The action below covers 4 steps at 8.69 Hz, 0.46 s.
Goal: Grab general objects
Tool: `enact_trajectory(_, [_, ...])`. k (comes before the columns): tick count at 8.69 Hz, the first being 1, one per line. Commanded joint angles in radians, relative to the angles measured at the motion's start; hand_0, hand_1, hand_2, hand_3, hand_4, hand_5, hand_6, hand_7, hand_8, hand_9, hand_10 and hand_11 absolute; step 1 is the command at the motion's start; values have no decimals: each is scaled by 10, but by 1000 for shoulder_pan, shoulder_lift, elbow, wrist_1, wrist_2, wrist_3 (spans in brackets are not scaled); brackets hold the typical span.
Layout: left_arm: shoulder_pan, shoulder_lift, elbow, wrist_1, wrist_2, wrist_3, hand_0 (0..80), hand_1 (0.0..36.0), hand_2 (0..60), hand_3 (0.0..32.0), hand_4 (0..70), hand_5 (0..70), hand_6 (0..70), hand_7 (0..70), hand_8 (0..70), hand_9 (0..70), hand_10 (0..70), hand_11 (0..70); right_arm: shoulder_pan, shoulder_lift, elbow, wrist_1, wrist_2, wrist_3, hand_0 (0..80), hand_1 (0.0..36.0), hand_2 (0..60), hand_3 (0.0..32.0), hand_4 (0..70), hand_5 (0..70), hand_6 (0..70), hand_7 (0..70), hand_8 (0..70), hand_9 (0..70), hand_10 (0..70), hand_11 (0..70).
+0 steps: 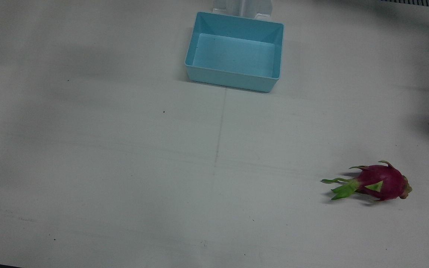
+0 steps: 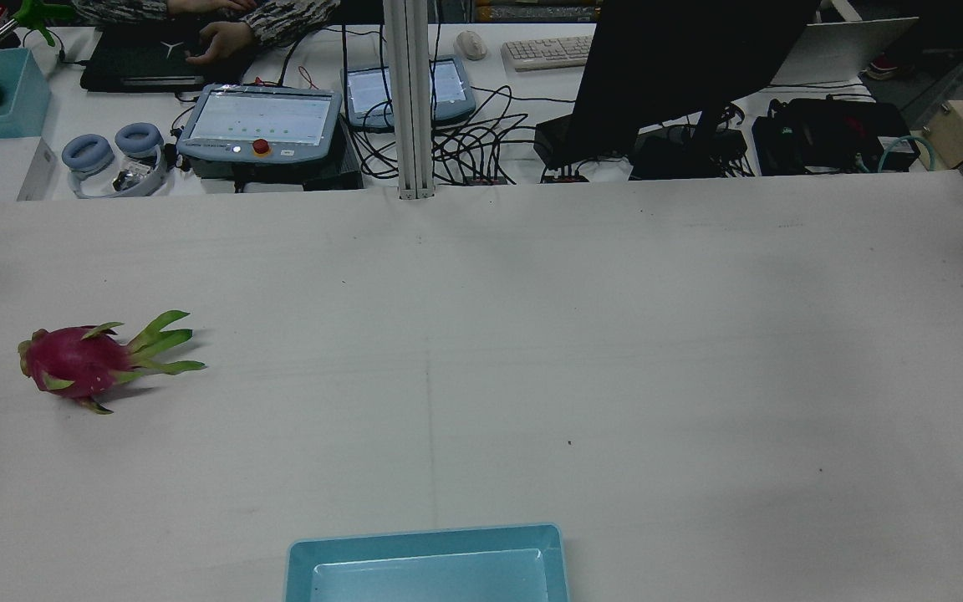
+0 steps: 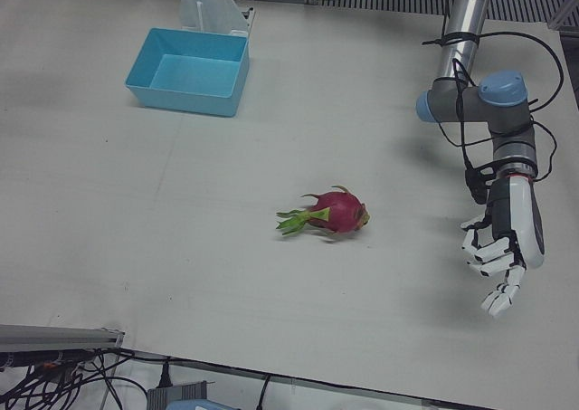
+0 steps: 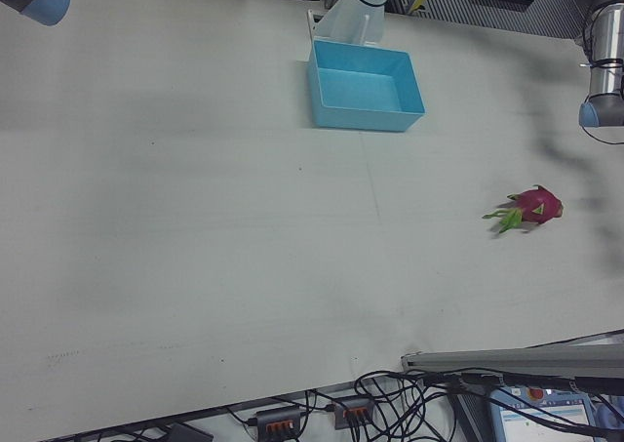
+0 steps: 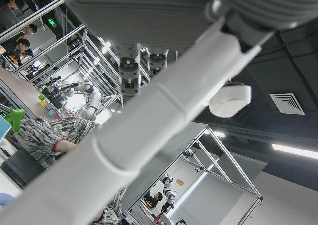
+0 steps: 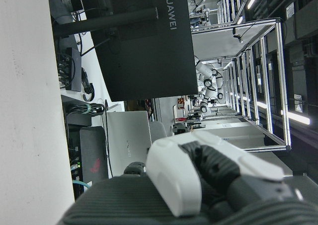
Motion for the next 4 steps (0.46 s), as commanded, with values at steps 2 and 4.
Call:
enact_trajectory(2, [0,8,-25,25,5,1,154,0,0,0,554,700,490,700,88,183,0,0,0,-2,0,0,0,0,0,0,0,0,0,0,0,0,0,0,0,0])
enact_trajectory(4, [5,3,-25,33,9,4,0,88,600,0,413,700,294,661,48,118,0,0,0,0,0,0,0,0,0,0,0,0,0,0,0,0,0,0,0,0])
